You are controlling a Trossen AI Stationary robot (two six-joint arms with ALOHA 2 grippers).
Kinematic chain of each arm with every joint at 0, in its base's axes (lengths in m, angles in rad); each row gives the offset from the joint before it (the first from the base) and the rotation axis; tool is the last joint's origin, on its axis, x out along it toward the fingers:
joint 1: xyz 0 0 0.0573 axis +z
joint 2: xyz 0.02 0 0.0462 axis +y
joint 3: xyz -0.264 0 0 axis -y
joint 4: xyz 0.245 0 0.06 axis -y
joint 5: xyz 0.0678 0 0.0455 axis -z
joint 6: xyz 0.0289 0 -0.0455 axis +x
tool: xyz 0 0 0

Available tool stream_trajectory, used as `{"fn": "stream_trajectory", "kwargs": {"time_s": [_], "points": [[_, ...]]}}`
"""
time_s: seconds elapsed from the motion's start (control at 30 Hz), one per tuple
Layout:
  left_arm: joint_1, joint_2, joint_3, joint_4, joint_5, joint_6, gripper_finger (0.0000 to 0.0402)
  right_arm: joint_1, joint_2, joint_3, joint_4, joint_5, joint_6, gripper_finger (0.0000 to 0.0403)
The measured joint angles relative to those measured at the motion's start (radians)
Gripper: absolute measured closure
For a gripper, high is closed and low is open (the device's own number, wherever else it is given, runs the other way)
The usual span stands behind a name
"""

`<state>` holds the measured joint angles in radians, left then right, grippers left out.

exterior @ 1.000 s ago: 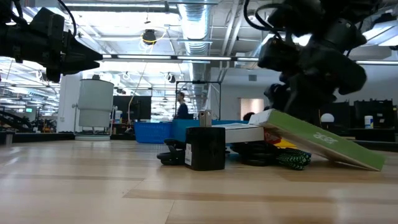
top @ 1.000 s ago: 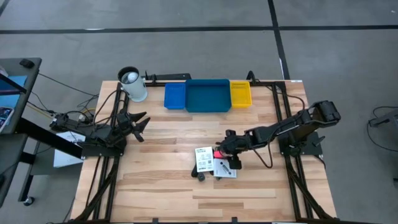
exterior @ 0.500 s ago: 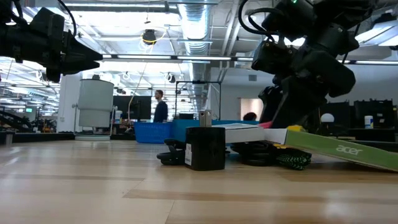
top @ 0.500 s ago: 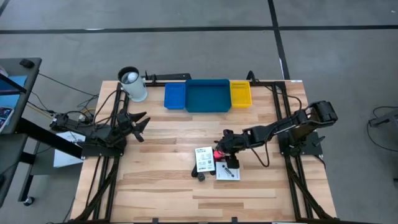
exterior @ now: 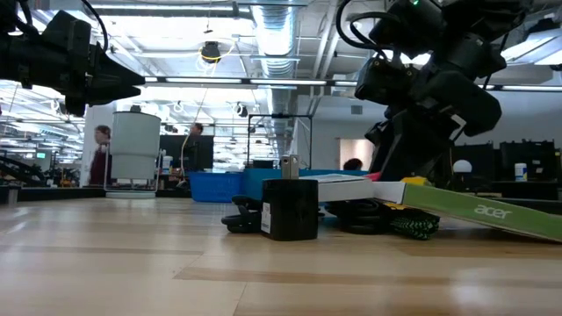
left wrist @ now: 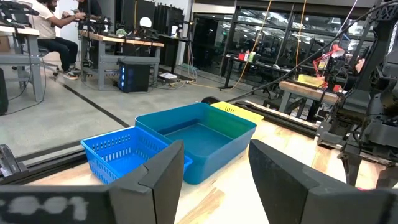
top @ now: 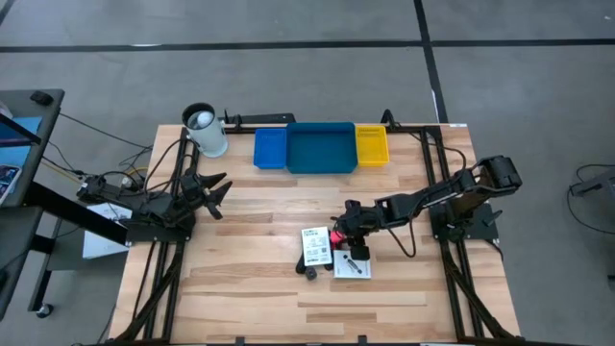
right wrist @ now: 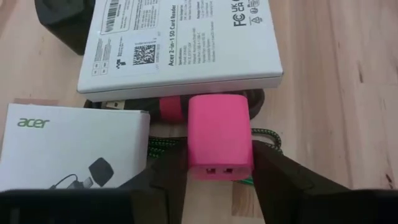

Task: Pick and place items into bin
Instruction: Put the pink charger adapter into the yellow basket

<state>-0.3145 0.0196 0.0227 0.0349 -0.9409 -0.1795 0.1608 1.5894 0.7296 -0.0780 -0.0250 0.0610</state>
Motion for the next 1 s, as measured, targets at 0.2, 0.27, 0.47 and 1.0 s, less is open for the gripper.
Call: {"fn": "stream_trajectory", "kwargs": {"time_s": [0.2, 0.27, 0.47, 1.0], "points": [[0.000, 0.000, 0.000, 0.000, 0.000, 0.000, 0.0231, 0.000, 0.000, 0.004, -0.010, 0.011, 0.020, 0.0251], [0.000, 0.000, 0.000, 0.000, 0.000, 0.000, 0.0231, 0.000, 0.000, 0.024, -0.046, 0.023, 0.020, 0.0245], [0.000, 0.000, 0.000, 0.000, 0.000, 0.000, 0.0231, 0.000, 0.000, 0.084, -0.165, 0.029, -0.004, 0.0263], [0.000, 0.000, 0.000, 0.000, 0.000, 0.000, 0.0231, 0.000, -0.095, 0.170, -0.473, 0.164, 0.025, 0.0262]]}}
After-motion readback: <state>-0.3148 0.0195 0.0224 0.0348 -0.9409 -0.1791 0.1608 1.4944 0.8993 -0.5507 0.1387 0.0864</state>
